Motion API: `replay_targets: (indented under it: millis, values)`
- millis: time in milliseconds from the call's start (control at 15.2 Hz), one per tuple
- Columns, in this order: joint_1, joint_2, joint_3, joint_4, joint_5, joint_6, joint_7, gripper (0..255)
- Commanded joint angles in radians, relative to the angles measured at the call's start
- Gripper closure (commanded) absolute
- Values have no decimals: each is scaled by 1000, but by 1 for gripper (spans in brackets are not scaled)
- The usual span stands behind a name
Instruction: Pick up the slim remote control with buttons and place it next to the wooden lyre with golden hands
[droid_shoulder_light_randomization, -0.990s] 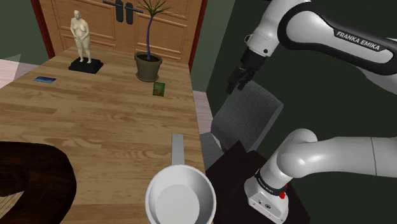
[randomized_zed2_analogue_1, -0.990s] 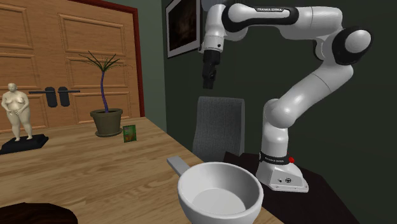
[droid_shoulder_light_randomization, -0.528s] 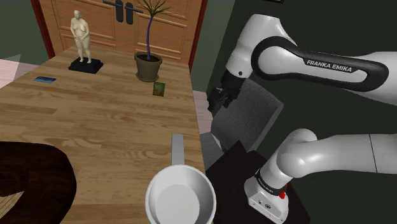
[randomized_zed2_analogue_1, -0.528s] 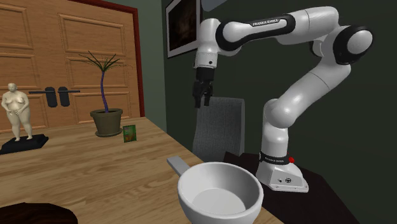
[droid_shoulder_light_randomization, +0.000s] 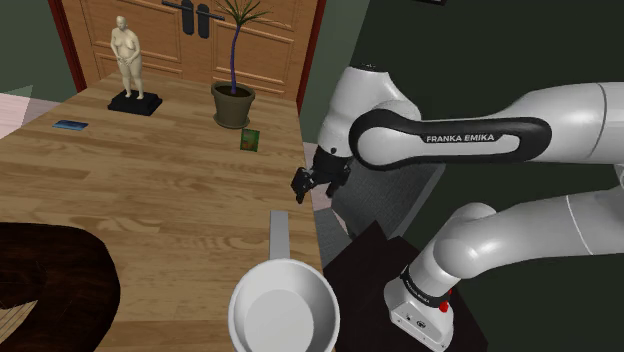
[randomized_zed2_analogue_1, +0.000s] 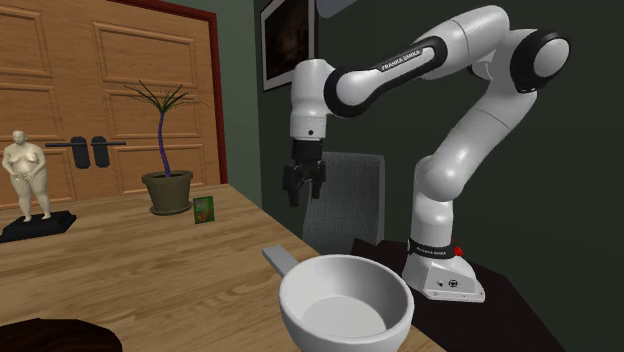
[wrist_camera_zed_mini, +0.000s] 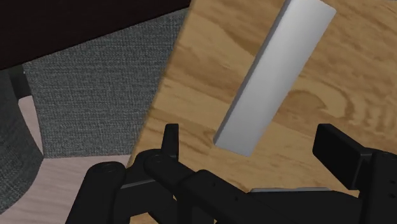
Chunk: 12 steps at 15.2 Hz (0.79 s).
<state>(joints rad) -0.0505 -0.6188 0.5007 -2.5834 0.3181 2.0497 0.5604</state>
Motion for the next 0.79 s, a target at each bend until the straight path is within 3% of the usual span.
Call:
replay_targets:
  millis: [0, 264, 462, 726]
  values:
    - [-21, 68, 55, -3, 3, 68, 69, 0]
    - [-76, 225, 177, 19, -25, 191, 229, 0]
    - [-137, 367, 273, 51, -98, 281, 378, 0]
    - [-166, 447, 310, 45, -157, 351, 443, 0]
